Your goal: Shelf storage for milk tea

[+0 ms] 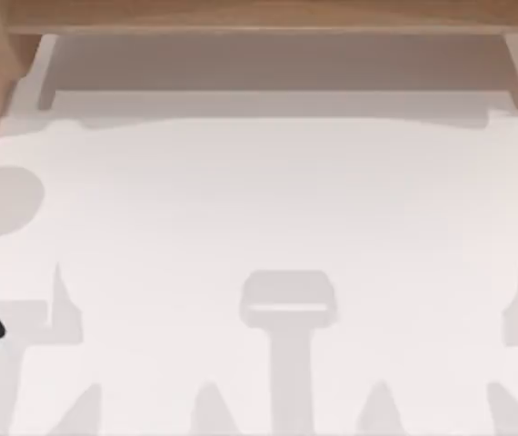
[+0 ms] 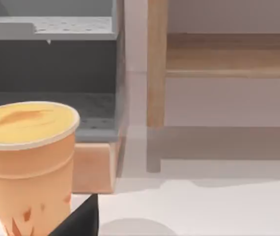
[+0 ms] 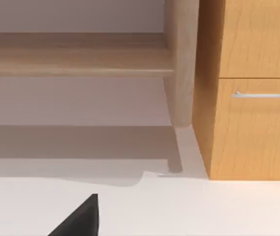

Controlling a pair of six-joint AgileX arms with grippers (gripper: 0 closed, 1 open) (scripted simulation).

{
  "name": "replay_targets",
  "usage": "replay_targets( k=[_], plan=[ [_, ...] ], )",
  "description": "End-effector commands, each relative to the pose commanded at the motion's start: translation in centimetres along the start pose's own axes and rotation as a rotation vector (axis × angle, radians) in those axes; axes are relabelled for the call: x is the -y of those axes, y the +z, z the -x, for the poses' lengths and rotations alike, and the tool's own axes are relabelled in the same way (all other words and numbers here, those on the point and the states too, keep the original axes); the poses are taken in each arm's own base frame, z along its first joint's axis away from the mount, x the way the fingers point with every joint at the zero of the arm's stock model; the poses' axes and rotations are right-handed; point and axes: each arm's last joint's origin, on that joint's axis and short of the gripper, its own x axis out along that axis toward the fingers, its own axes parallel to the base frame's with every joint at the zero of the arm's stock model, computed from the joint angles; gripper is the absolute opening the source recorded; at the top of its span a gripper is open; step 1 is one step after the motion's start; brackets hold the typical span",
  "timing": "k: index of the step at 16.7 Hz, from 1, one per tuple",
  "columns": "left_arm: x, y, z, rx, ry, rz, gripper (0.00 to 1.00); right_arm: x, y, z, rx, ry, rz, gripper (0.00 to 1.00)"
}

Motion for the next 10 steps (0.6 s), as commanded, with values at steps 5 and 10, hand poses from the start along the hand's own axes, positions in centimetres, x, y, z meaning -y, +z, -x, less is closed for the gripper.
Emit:
replay_targets(
  k=[5, 10],
  plan=[
    [-0.2, 0.4, -0.3, 0.003, -0.001, -0.001, 1.00, 0.0, 0.0, 0.0, 0.000, 0.000, 0.000, 1.00],
    [-1.3, 1.6, -2.4, -0.014, -0.012, -0.001, 1.00, 0.0, 0.0, 0.0, 0.000, 0.000, 0.000, 1.00]
  ],
)
